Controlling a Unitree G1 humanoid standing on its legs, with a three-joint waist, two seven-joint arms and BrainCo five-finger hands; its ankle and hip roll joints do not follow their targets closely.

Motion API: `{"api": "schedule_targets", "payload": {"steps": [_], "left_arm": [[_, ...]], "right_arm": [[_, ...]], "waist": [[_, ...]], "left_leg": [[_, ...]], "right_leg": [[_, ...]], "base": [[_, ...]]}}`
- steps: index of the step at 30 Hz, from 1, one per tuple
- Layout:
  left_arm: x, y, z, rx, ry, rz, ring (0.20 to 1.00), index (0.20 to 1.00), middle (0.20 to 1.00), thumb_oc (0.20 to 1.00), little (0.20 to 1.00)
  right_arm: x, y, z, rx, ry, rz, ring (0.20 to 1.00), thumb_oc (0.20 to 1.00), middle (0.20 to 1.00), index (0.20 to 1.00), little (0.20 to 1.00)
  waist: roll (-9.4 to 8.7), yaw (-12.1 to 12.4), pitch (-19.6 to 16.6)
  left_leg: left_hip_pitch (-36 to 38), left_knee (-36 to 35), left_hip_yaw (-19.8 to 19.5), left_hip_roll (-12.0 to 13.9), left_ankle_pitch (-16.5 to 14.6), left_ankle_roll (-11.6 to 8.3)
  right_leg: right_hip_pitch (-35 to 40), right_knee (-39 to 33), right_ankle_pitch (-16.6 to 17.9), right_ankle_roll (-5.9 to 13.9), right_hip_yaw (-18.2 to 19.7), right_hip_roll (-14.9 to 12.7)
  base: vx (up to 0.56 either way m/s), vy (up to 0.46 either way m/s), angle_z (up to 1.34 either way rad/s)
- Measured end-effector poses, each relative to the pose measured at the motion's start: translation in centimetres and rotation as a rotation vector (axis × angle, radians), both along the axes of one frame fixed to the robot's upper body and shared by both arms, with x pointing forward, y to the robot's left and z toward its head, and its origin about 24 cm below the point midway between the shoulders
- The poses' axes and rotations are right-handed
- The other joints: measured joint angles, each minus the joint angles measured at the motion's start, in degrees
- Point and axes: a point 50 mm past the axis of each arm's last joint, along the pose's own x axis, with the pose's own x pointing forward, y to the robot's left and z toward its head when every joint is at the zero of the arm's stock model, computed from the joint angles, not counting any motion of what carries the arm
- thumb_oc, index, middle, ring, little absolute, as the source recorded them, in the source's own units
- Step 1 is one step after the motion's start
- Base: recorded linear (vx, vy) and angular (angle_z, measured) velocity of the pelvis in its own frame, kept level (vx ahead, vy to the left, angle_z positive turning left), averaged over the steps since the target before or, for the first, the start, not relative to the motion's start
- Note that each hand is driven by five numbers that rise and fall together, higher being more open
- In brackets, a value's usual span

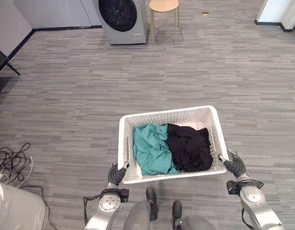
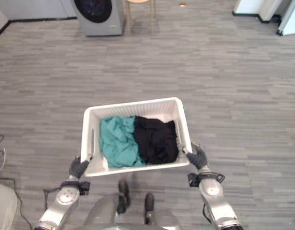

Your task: Grab the laundry basket,head to the washer,open it,put in the laundry and shut it.

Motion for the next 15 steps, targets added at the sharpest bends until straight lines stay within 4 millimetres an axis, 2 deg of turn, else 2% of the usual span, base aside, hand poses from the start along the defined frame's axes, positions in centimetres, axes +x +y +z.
{"api": "schedule_targets", "payload": {"steps": [1, 2, 4, 5, 6, 7, 8, 9, 10, 11, 12, 13, 14, 15], "left_arm": [[-0.1, 0.0, 0.0, 0.001, 0.002, 0.001, 0.200, 0.200, 0.200, 0.200, 0.200], [-0.4, 0.2, -0.2, 0.002, 0.013, 0.006, 0.200, 0.200, 0.200, 0.200, 0.200], [-1.1, 0.3, -0.7, 0.000, 0.037, 0.012, 0.200, 0.200, 0.200, 0.200, 0.200], [-1.7, 0.4, -1.0, -0.001, 0.057, 0.013, 0.200, 0.200, 0.200, 0.200, 0.200], [-1.9, 0.3, -1.1, -0.005, 0.064, 0.013, 0.200, 0.200, 0.200, 0.200, 0.200], [-1.9, 0.4, -1.2, -0.003, 0.068, 0.011, 0.200, 0.200, 0.200, 0.200, 0.200], [-1.7, 0.5, -1.3, 0.004, 0.079, 0.013, 0.200, 0.200, 0.200, 0.200, 0.200], [-1.7, 0.7, -1.2, 0.015, 0.081, -0.001, 0.200, 0.200, 0.200, 0.200, 0.200], [-1.6, 0.7, -1.0, 0.020, 0.076, -0.012, 0.200, 0.200, 0.200, 0.200, 0.200], [-1.2, 0.7, -0.6, 0.020, 0.055, -0.018, 0.200, 0.200, 0.200, 0.200, 0.200], [-0.6, 0.7, 0.0, 0.030, 0.026, -0.030, 0.200, 0.200, 0.200, 0.200, 0.200], [0.2, 0.6, 0.5, 0.029, 0.001, -0.035, 0.200, 0.200, 0.200, 0.200, 0.200], [1.0, 0.3, 1.0, 0.028, -0.031, -0.043, 0.200, 0.200, 0.200, 0.200, 0.200], [1.9, 0.3, 1.6, 0.039, -0.057, -0.056, 0.200, 0.200, 0.200, 0.200, 0.200]], "right_arm": [[0.0, 0.0, 0.0, 0.001, 0.001, 0.001, 0.200, 0.200, 0.200, 0.200, 0.200], [-0.1, 0.1, -0.2, 0.002, 0.009, 0.005, 0.200, 0.200, 0.200, 0.200, 0.200], [-0.5, 0.2, -0.5, 0.002, 0.027, 0.014, 0.200, 0.200, 0.200, 0.200, 0.200], [-1.2, 0.3, -1.0, 0.006, 0.048, 0.017, 0.200, 0.200, 0.200, 0.200, 0.200], [-1.5, 0.3, -1.1, 0.003, 0.057, 0.017, 0.200, 0.200, 0.200, 0.200, 0.200], [-1.6, 0.4, -1.2, 0.007, 0.064, 0.015, 0.200, 0.200, 0.200, 0.200, 0.200], [-1.6, 0.5, -1.4, 0.012, 0.079, 0.008, 0.200, 0.200, 0.200, 0.200, 0.200], [-1.9, 0.6, -1.4, 0.008, 0.080, 0.012, 0.200, 0.200, 0.200, 0.200, 0.200], [-2.1, 0.5, -1.1, 0.010, 0.072, 0.006, 0.200, 0.200, 0.200, 0.200, 0.200], [-2.1, 0.5, -0.8, 0.009, 0.059, 0.006, 0.200, 0.200, 0.200, 0.200, 0.200], [-1.8, 0.5, -0.2, 0.021, 0.027, -0.003, 0.200, 0.200, 0.200, 0.200, 0.200], [-1.7, 0.3, 0.1, 0.028, 0.007, -0.023, 0.200, 0.200, 0.200, 0.200, 0.200], [-1.7, 0.0, 0.2, 0.015, 0.004, -0.024, 0.200, 0.200, 0.200, 0.200, 0.200], [-1.5, -0.1, 0.3, 0.020, -0.009, -0.033, 0.200, 0.200, 0.200, 0.200, 0.200]], "waist": [[0.29, 0.3, -0.1], [0.69, 1.3, 0.1], [0.58, 2.2, -0.2], [0.04, 2.1, -1.2], [0.46, 2.1, -2.0], [0.34, 1.8, -2.1], [-0.20, 1.3, -2.3], [-0.29, 1.0, -2.3], [-0.70, 0.8, -2.5], [-0.71, 0.4, -2.5], [-0.21, 0.1, -2.1], [0.81, -1.6, -1.9], [1.48, -2.8, -1.9], [1.79, -3.2, -1.4]], "left_leg": [[-0.4, -2.2, -0.9, -0.2, 0.8, 0.28], [-2.5, -1.4, -3.3, 0.2, 2.5, 1.45], [-3.2, 2.6, -3.3, 0.1, 3.6, 2.75], [-2.9, 6.7, -2.4, -1.6, 4.2, 3.14], [-1.9, 5.8, -2.0, -1.7, 5.2, 4.28], [-0.3, 5.2, -1.9, -2.1, 9.3, 7.60], [3.2, 3.6, -1.5, -2.9, 8.2, 9.43], [6.2, 1.5, -1.8, -3.3, 8.7, 9.22], [8.3, 0.6, -2.4, -4.3, 8.7, 9.30], [9.5, 0.6, -2.6, -4.9, 7.5, 10.76], [13.9, -0.7, -5.1, -5.8, 3.3, 11.95], [16.6, -2.4, -7.7, -6.3, 3.6, 11.45], [17.6, -2.5, -9.9, -6.2, 2.1, 11.88], [19.5, -3.2, -11.2, -6.0, 2.6, 10.52]], "right_leg": [[0.6, 0.2, 0.1, -0.12, 0.3, 0.8], [3.1, 0.1, -1.5, 0.20, 2.2, 2.3], [6.3, -0.3, -3.3, 0.60, 3.4, 2.4], [9.2, -0.6, -6.5, 1.69, 4.0, 1.4], [9.8, 1.0, -8.0, 1.84, 4.6, 1.6], [9.5, 4.3, -9.3, 2.94, 5.1, 1.2], [4.7, 17.6, -10.2, 4.48, 4.9, -0.3], [-0.7, 31.4, -10.7, 6.36, 2.8, -2.2], [-3.3, 35.8, -11.9, 6.82, 2.5, -4.3], [-4.8, 37.5, -12.1, 7.06, 2.7, -5.5], [-10.6, 46.2, -12.2, 6.99, 1.6, -8.4], [-13.6, 48.0, -12.6, 6.39, 0.9, -8.7], [-17.1, 47.9, -12.7, 6.55, 0.7, -7.6], [-20.4, 45.4, -12.8, 6.62, 0.3, -6.8]], "base": [[0.51, 0.099, -0.58], [0.36, 0.073, -0.59], [0.57, 0.162, -0.66], [0.54, 0.217, -0.52], [0.46, 0.214, -0.43], [0.38, 0.195, -0.39], [0.41, 0.195, -0.30], [0.41, 0.181, -0.21], [0.45, 0.178, -0.12], [0.54, 0.176, -0.38], [0.41, 0.123, 0.05], [0.42, 0.082, 0.30], [0.33, 0.016, 0.84], [0.47, 0.005, 0.54]]}}
